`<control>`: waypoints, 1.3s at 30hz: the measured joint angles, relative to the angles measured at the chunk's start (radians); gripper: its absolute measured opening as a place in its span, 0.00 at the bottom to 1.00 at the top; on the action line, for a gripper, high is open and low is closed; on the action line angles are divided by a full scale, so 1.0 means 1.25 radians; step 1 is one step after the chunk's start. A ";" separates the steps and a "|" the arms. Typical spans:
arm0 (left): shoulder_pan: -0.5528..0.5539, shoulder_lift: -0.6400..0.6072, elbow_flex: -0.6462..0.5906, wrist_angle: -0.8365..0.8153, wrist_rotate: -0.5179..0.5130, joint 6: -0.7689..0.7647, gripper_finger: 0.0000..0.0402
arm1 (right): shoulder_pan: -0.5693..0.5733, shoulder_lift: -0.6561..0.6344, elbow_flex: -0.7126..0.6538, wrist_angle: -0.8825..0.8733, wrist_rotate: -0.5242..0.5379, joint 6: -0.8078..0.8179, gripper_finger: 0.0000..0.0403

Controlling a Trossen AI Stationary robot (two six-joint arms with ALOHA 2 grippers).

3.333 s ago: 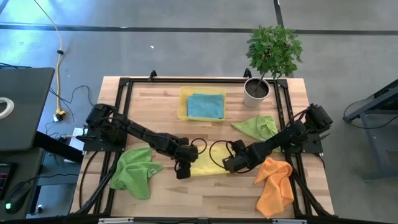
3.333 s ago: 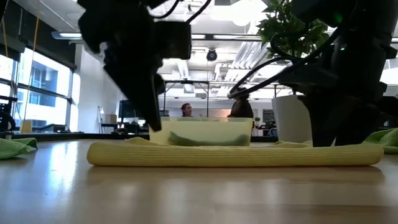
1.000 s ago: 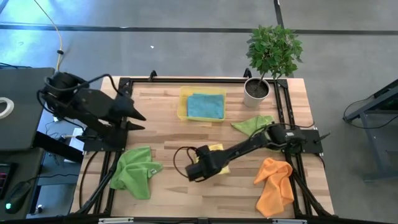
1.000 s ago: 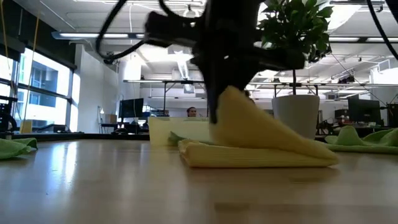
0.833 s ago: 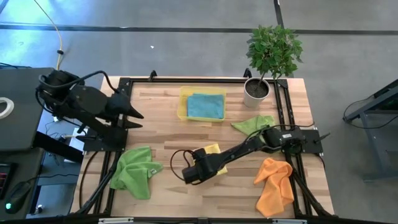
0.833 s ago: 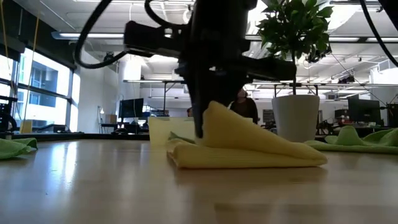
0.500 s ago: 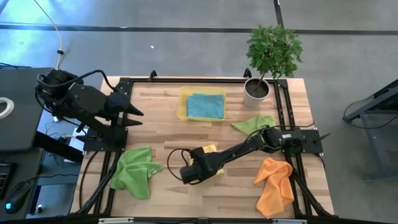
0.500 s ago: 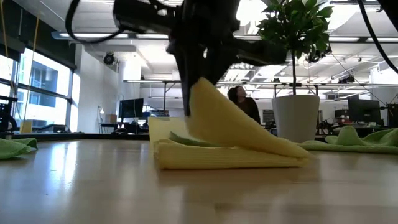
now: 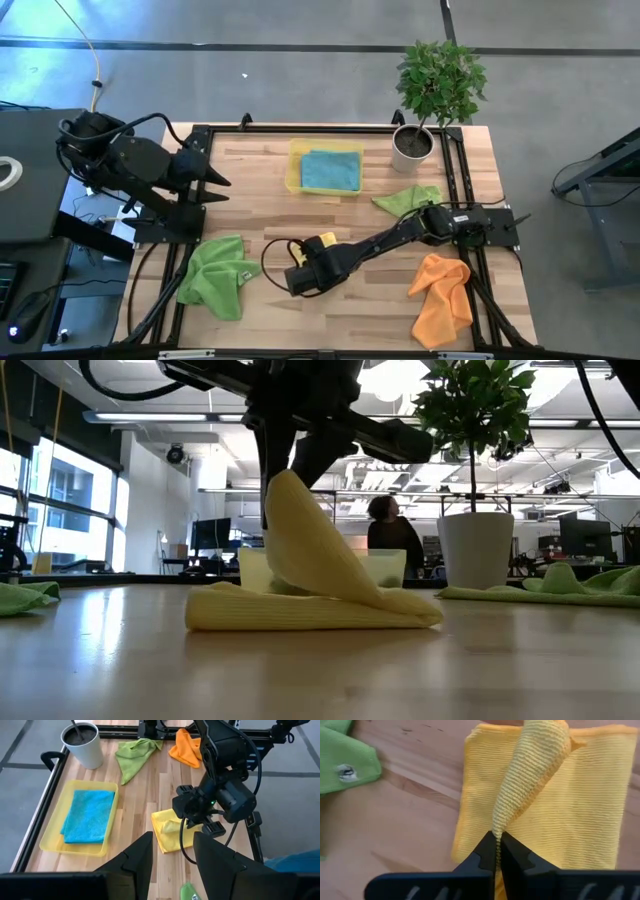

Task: Fold microfiber towels
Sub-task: Fold the yellow microfiber cloth, then put the folded yellow microfiber cloth into the yellow bin

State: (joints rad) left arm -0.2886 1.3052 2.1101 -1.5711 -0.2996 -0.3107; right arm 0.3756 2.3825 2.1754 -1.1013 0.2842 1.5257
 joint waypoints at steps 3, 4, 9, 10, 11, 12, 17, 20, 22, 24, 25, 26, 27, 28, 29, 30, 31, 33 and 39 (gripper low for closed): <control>0.000 0.000 0.000 0.000 0.000 0.000 0.33 | 0.000 0.000 0.000 0.047 -0.001 -0.007 0.00; 0.000 0.000 0.000 0.000 0.000 0.000 0.33 | 0.000 0.000 0.000 0.065 0.002 -0.015 0.00; 0.000 0.000 0.000 0.000 0.000 0.000 0.33 | -0.004 0.002 0.000 0.113 0.033 -0.035 0.00; 0.000 0.000 0.000 0.000 0.000 0.000 0.33 | -0.004 0.004 0.000 0.120 0.039 -0.040 0.00; 0.000 0.000 0.000 0.000 0.000 0.000 0.33 | -0.005 0.005 -0.002 0.126 0.042 -0.045 0.01; 0.000 0.000 0.000 0.000 0.000 0.000 0.33 | -0.006 0.005 -0.008 0.139 0.045 -0.052 0.03; 0.000 0.001 0.000 0.000 0.001 0.000 0.33 | -0.008 0.005 -0.015 0.229 0.100 -0.085 0.19; 0.000 0.001 0.000 0.000 0.001 0.000 0.33 | -0.013 0.005 -0.015 0.283 0.102 -0.137 0.28; 0.000 0.001 0.000 0.000 0.001 0.000 0.33 | -0.014 0.005 -0.015 0.303 0.100 -0.164 0.33; 0.000 0.001 0.000 0.000 0.001 0.000 0.33 | -0.017 0.005 -0.015 0.304 0.098 -0.190 0.35; 0.000 0.001 0.000 0.000 0.001 0.000 0.33 | -0.018 0.003 -0.015 0.298 0.091 -0.202 0.36; 0.000 0.001 0.000 0.000 0.001 0.000 0.33 | -0.018 -0.001 -0.015 0.275 0.078 -0.216 0.36; 0.000 0.001 0.000 0.000 0.001 0.000 0.33 | -0.019 -0.005 -0.015 0.244 0.067 -0.220 0.36; 0.000 0.001 0.000 0.000 0.001 0.000 0.33 | -0.020 -0.012 -0.015 0.210 0.062 -0.218 0.36; 0.000 0.001 0.000 0.000 0.001 0.000 0.33 | -0.020 -0.018 -0.015 0.168 0.063 -0.210 0.36; 0.000 0.001 0.000 0.000 0.001 -0.001 0.33 | -0.020 -0.024 -0.015 0.125 0.063 -0.198 0.36; 0.000 0.001 0.000 0.000 0.003 -0.001 0.33 | -0.022 -0.028 -0.015 0.085 0.062 -0.191 0.36; 0.000 0.001 0.000 0.000 0.017 -0.001 0.33 | -0.029 -0.038 -0.015 0.019 0.044 -0.184 0.36; 0.000 0.001 0.000 0.000 0.041 -0.003 0.33 | -0.089 -0.049 -0.015 -0.032 -0.081 -0.301 0.36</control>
State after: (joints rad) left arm -0.2890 1.3060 2.1101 -1.5711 -0.2478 -0.3141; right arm 0.2647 2.3207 2.1571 -1.1415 0.1834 1.1490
